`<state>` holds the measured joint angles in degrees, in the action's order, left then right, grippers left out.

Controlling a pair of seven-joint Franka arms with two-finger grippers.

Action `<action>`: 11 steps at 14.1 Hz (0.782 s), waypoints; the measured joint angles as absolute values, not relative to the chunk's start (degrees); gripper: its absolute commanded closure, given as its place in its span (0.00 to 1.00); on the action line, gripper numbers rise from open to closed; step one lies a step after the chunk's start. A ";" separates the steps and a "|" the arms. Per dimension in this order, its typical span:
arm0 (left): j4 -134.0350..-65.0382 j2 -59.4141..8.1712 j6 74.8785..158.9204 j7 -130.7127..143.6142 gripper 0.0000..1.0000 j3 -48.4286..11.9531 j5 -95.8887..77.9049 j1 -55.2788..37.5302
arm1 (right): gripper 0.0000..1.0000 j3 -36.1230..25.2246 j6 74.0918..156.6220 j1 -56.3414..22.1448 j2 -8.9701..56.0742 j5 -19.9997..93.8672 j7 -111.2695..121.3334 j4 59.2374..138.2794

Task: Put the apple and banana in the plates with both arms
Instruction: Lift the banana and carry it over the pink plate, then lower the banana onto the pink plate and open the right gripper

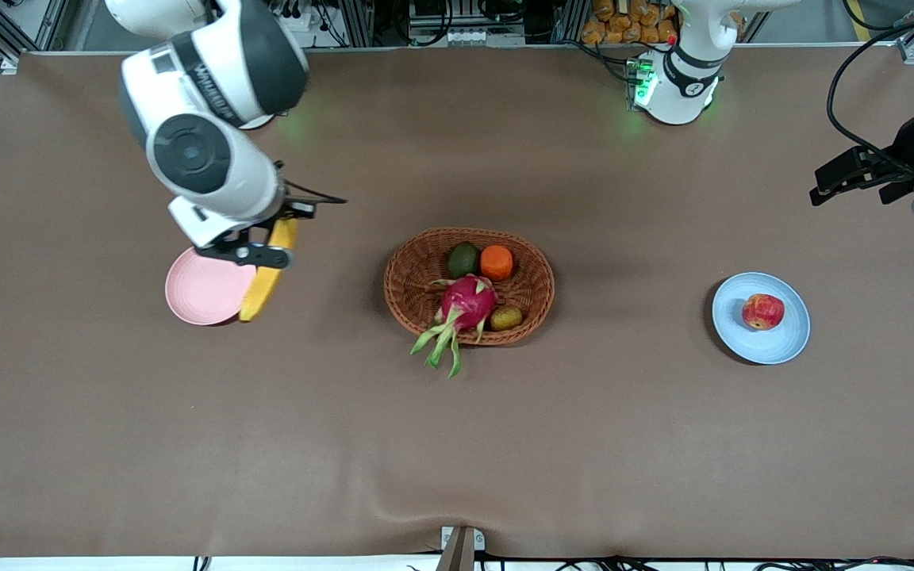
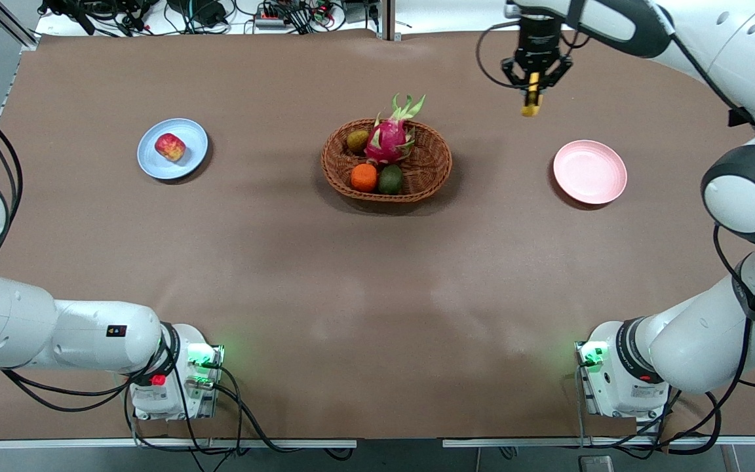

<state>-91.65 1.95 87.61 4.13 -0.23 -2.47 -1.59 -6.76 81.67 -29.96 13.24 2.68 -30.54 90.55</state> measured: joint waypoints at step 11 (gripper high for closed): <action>-91.66 1.94 87.61 4.13 0.00 -0.24 -2.47 -1.61 | 1.00 -6.91 98.32 -16.27 3.78 -0.88 -11.54 117.24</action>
